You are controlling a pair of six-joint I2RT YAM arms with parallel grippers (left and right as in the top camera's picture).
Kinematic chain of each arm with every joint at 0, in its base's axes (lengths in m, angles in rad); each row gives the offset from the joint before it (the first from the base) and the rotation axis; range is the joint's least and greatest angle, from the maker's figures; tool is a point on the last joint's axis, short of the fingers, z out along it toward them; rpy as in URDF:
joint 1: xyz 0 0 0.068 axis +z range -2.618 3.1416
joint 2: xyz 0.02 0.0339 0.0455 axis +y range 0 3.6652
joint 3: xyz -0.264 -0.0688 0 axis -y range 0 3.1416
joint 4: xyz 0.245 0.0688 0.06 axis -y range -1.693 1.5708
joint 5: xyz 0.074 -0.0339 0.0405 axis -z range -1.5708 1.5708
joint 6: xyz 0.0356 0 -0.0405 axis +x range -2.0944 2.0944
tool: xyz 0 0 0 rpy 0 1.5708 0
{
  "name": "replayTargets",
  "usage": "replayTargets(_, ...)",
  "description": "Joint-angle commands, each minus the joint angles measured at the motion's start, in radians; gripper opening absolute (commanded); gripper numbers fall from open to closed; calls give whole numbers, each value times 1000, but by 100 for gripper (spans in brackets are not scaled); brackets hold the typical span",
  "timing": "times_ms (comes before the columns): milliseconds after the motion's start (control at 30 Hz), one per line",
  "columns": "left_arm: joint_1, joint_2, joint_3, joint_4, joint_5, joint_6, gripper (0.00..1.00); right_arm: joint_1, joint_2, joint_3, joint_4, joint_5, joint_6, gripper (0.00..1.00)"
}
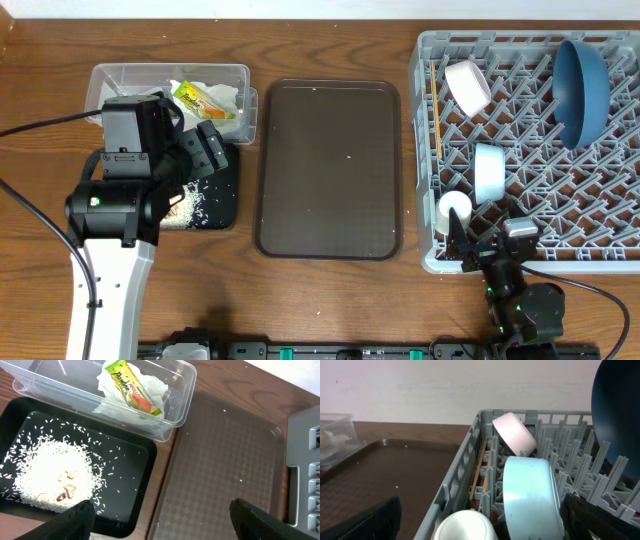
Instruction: Sort waste into correct bins and load items into the dishwasher rack
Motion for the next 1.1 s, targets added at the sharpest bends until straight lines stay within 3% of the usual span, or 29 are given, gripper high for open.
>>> replayTargets(0,3,0,21,-2,-8,5,89,-10,-9,-2,-3,-11,17,99)
replayTargets(533,3,0,21,-8,-8,5,89,-10,-9,-2,-3,-11,17,99)
replayTargets(733,3,-17,4,-6,-76,34,89,-10,-9,-2,-3,-11,17,99)
replayTargets(867,3,-101,-88,105,-51,106,89,-10,-9,-2,-3,-11,17,99)
replayTargets(1067,3,-308,-393,426,8,206,89,-10,-9,-2,-2,-11,17,99)
